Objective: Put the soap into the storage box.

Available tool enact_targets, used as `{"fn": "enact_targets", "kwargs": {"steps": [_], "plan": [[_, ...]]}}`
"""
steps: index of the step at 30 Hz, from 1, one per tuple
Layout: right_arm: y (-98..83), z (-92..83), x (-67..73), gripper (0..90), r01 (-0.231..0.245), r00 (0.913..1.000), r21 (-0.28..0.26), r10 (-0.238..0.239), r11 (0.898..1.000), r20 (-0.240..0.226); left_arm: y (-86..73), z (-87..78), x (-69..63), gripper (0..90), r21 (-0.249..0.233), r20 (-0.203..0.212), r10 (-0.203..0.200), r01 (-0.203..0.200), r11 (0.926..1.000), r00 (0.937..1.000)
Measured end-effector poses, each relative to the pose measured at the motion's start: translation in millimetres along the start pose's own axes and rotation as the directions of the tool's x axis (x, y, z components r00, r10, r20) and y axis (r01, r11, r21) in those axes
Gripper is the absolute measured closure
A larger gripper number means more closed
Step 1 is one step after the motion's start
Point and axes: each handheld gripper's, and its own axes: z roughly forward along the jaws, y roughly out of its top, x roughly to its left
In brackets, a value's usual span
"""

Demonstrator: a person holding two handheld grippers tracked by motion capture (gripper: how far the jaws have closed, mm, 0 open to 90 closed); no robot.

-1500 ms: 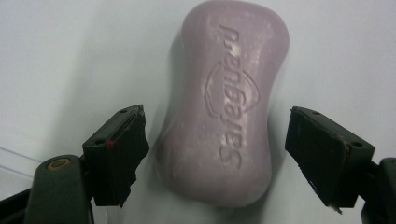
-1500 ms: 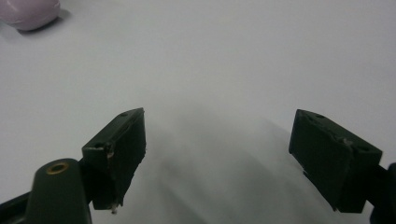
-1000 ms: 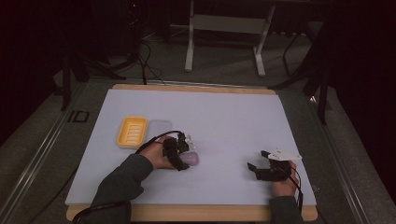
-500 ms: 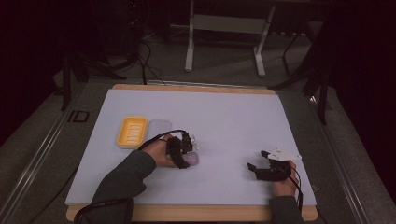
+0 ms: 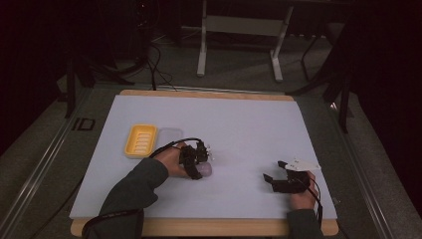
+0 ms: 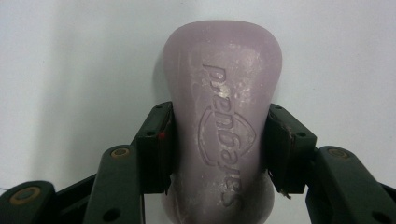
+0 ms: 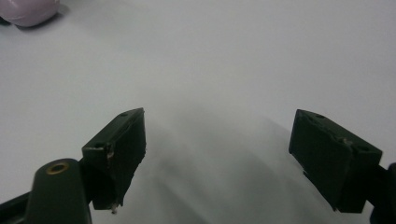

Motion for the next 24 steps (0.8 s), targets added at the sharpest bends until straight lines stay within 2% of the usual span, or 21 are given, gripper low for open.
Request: {"fn": "enact_targets", "kwargs": {"steps": [3, 11, 16, 24], "plan": [[0.0, 0.0, 0.0, 18.4, 0.0, 1.0, 0.0, 0.0, 1.0, 0.0, 1.8, -0.1, -0.2, 49.2, 0.012, -0.004, -0.003, 0.004, 0.9999, 1.0], [0.0, 0.0, -0.2, 18.4, 0.001, 1.0, -0.001, -0.001, 1.0, 0.0, 1.5, -0.4, 0.1, 49.3, 0.005, -0.002, -0.032, 0.032, 0.9995, 0.9995], [0.0, 0.0, 0.0, 18.4, 0.001, 1.0, 0.0, -0.001, 1.0, 0.0, 5.8, -1.8, -3.0, 49.4, 0.025, -0.034, -0.043, 0.044, 0.9987, 0.9985], [0.0, 0.0, -0.1, 18.4, 0.0, 1.0, -0.001, 0.0, 1.0, -0.001, 8.2, -3.2, -1.6, 49.4, 0.029, -0.043, -0.082, 0.083, 0.9961, 0.9957]]}}
